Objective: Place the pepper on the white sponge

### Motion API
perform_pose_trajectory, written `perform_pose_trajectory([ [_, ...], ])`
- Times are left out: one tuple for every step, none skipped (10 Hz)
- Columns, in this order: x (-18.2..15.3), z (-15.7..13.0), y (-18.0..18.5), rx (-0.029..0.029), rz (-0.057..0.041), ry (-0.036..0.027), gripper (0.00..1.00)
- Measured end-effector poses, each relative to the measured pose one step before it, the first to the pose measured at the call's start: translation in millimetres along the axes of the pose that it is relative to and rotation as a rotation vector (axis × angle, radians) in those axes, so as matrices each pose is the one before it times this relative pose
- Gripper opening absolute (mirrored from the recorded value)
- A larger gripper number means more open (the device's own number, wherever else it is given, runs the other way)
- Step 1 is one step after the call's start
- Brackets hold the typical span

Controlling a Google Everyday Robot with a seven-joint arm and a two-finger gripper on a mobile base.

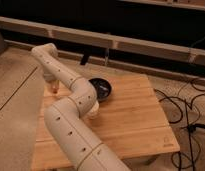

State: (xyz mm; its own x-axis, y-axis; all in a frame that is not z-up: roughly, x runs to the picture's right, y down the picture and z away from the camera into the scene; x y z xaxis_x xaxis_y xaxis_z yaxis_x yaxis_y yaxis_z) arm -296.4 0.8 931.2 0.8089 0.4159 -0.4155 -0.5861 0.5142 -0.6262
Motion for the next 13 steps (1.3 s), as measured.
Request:
perform_pose_trajectory([
  [0.02,0.01,-0.04,-0.00002,0.00008,-0.00004,0.00],
  [-0.02,-0.03,0.03,0.00003,-0.00005,0.00001,0.00],
  [0.00,0.00,-0.01,-0.00002,0.00002,-0.00003,0.00],
  [-0.05,-0.02,-0.06,0.00012,0.00013,-0.00028,0.00],
  [0.34,0.60,-0.61,-0.00070,0.00295,-0.00021,0.00],
  [2.27,4.16,-0.78,-0.00564,0.01240,0.00638,0.00],
  [0.16,-0.79,-0.47,-0.00017,0.00102,-0.00130,0.00],
  [-0.09,0.41,0.45,-0.00007,0.00017,0.00108,0.00],
  [-0.30,0.03,0.48,-0.00007,-0.00039,0.00001,0.00],
  [0.02,-0.30,-0.12,-0.00003,0.00018,-0.00050,0.00],
  [0.09,0.31,-0.04,-0.00001,0.00008,0.00050,0.00],
  [-0.02,0.11,0.07,0.00003,-0.00008,0.00019,0.00],
  [-0.04,-0.30,-0.03,0.00005,0.00002,-0.00046,0.00],
])
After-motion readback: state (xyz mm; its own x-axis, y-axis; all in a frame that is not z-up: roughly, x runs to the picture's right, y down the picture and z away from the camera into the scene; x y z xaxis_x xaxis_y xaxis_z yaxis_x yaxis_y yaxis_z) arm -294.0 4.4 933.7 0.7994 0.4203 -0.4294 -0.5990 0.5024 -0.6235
